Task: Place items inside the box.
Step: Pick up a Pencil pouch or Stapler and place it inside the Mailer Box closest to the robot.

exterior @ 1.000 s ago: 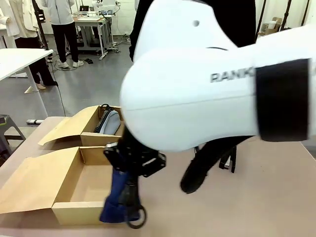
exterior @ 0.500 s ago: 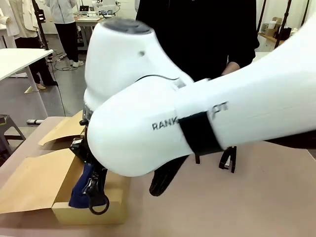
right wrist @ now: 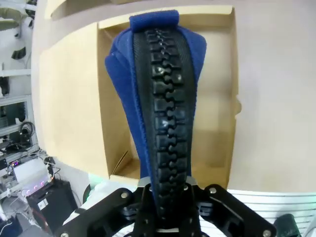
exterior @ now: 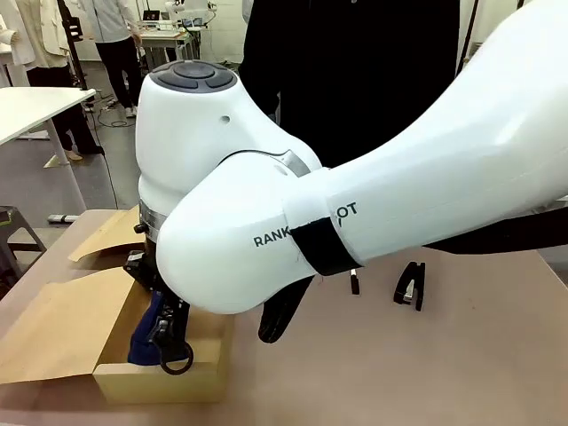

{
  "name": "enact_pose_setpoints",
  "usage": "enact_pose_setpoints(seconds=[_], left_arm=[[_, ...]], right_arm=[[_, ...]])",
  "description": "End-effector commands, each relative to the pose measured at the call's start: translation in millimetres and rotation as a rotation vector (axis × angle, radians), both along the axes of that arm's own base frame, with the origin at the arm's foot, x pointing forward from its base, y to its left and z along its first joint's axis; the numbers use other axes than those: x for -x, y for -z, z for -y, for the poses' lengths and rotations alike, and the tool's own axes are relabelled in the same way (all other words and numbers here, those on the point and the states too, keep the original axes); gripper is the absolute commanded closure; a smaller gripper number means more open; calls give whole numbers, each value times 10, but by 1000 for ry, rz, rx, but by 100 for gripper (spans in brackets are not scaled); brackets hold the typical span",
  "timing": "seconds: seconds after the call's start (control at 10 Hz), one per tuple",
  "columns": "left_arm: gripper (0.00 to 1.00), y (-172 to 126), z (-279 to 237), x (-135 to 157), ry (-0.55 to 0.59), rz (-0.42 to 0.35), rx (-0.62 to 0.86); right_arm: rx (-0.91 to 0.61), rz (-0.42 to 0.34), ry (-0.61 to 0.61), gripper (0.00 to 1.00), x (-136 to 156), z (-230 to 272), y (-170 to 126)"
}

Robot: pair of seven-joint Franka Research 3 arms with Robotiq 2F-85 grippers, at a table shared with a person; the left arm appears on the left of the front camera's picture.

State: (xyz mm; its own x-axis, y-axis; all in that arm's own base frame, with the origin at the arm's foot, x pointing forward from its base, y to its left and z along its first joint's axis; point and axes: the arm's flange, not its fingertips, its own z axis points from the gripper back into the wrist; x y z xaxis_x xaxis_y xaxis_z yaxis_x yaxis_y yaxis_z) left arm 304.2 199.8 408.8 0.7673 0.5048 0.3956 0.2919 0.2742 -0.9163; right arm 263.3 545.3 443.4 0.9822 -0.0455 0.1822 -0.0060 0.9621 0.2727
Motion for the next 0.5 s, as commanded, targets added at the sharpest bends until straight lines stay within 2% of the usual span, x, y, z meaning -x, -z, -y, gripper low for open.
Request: enact_pose_setpoints(seconds=[0.0,0.2,0.4], left_arm=[[0,-7,15,2,-4,32,9],[0,-7,15,2,-4,32,9],[0,-7,15,2,-4,32,9]], right_arm=[[-16,52,49,95,-162,-178,132],[-10,79,28,95,-363,-356,270],[44,36,37,95,-441,-436,436]])
